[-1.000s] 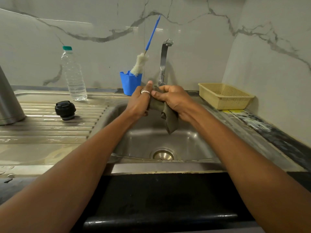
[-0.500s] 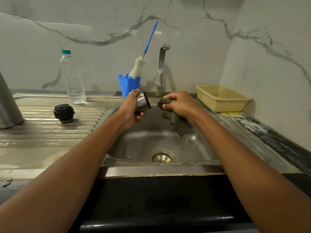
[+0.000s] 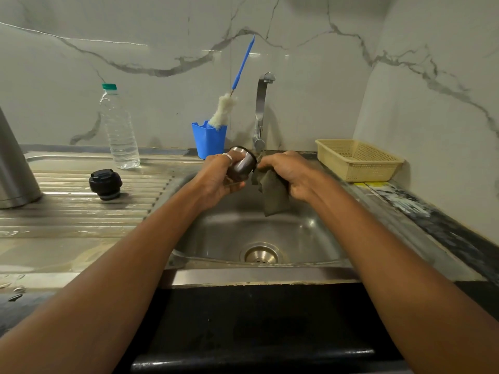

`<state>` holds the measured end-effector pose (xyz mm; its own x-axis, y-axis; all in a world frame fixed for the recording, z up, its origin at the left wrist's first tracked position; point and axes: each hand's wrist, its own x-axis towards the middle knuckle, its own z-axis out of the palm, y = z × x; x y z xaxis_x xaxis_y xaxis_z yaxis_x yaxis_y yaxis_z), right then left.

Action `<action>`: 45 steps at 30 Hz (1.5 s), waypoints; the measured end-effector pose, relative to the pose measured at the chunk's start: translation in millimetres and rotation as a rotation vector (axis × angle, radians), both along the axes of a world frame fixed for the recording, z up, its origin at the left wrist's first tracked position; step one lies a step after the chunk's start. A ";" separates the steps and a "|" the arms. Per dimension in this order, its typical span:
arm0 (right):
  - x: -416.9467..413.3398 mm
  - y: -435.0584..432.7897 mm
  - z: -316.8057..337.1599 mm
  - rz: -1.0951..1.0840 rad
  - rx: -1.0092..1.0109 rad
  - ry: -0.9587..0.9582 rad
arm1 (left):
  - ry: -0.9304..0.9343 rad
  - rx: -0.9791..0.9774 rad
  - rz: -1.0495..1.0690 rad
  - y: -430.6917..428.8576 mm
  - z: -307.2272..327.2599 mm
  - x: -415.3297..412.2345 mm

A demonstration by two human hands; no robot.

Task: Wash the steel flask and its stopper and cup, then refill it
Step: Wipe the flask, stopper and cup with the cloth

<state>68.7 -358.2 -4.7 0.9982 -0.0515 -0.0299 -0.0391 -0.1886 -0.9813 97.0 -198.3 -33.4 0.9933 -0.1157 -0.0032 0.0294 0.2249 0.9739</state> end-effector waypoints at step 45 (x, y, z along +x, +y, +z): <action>-11.2 188.7 0.4 -0.135 0.121 -0.195 | -0.214 1.567 0.422 261.4 95.6 -56.2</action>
